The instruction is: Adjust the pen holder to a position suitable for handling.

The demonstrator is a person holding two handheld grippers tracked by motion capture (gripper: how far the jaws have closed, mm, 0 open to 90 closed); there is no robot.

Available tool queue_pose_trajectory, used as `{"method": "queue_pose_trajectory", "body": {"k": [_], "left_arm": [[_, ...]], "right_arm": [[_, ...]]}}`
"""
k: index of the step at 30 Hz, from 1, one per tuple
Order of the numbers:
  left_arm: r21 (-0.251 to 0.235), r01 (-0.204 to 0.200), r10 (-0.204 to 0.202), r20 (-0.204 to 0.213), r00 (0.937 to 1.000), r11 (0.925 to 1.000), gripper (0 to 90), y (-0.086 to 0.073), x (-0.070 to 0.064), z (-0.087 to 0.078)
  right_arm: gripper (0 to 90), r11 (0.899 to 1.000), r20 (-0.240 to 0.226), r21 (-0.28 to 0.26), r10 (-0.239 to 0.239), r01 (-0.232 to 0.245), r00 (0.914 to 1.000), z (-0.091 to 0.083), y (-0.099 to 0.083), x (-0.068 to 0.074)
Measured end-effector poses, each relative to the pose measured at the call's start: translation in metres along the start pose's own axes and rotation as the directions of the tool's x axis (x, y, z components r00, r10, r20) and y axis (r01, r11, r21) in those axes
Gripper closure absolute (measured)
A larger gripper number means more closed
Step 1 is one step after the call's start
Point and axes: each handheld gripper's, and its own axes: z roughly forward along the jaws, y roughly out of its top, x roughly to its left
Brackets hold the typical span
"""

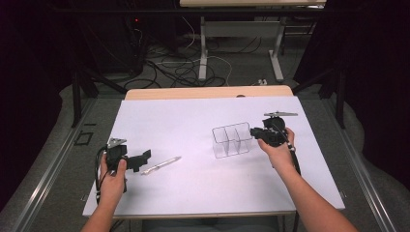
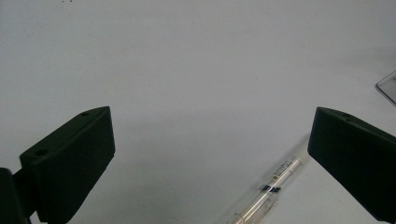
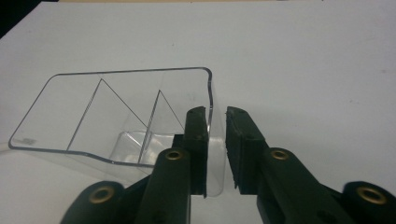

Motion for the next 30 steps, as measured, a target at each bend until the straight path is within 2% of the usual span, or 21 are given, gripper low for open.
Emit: {"method": "queue_pose_trajectory", "body": {"k": [1, 3, 7, 12, 20, 22, 27, 30], "left_arm": [[0.002, -0.001, 0.001, -0.002, 1.0000, 1.0000, 0.6, 0.000, 0.000, 0.000], [0.002, -0.001, 0.001, -0.003, 1.0000, 1.0000, 0.6, 0.000, 0.000, 0.000], [0.001, 0.000, 0.000, -0.006, 1.0000, 1.0000, 0.6, 0.000, 0.000, 0.000], [0.005, -0.005, 0.005, -0.006, 1.0000, 1.0000, 0.6, 0.001, 0.000, 0.001], [0.006, -0.005, 0.005, -0.008, 1.0000, 1.0000, 0.6, 0.000, 0.000, 0.001], [0.003, -0.006, 0.006, -0.007, 1.0000, 1.0000, 0.6, 0.000, 0.000, 0.001], [0.006, -0.011, 0.011, -0.007, 0.9999, 0.9999, 0.6, 0.000, 0.000, 0.001], [0.004, -0.011, 0.011, -0.006, 0.9999, 0.9999, 0.6, 0.001, -0.001, 0.001]], "right_arm": [[83.2, 1.000, -0.009, -0.010, 0.006, -0.006, 0.9999, -0.001, -0.001, -0.002], [89.8, 1.000, 0.010, -0.025, 0.018, -0.018, 0.9998, -0.004, -0.005, -0.007], [90.0, 1.000, 0.020, -0.019, 0.014, -0.014, 0.9997, 0.000, -0.010, -0.016], [90.0, 1.000, 0.028, 0.016, 0.006, -0.006, 0.9996, 0.014, -0.020, -0.020], [90.0, 0.999, 0.014, 0.043, -0.024, 0.023, 0.9996, 0.022, -0.026, -0.010], [90.0, 0.999, 0.029, 0.040, -0.037, 0.036, 0.9989, 0.022, -0.027, -0.008], [90.0, 0.999, 0.027, 0.032, -0.010, 0.009, 0.9996, 0.021, -0.030, -0.006], [90.0, 0.999, 0.033, 0.025, -0.025, 0.024, 0.9992, 0.022, -0.031, -0.003]]}}
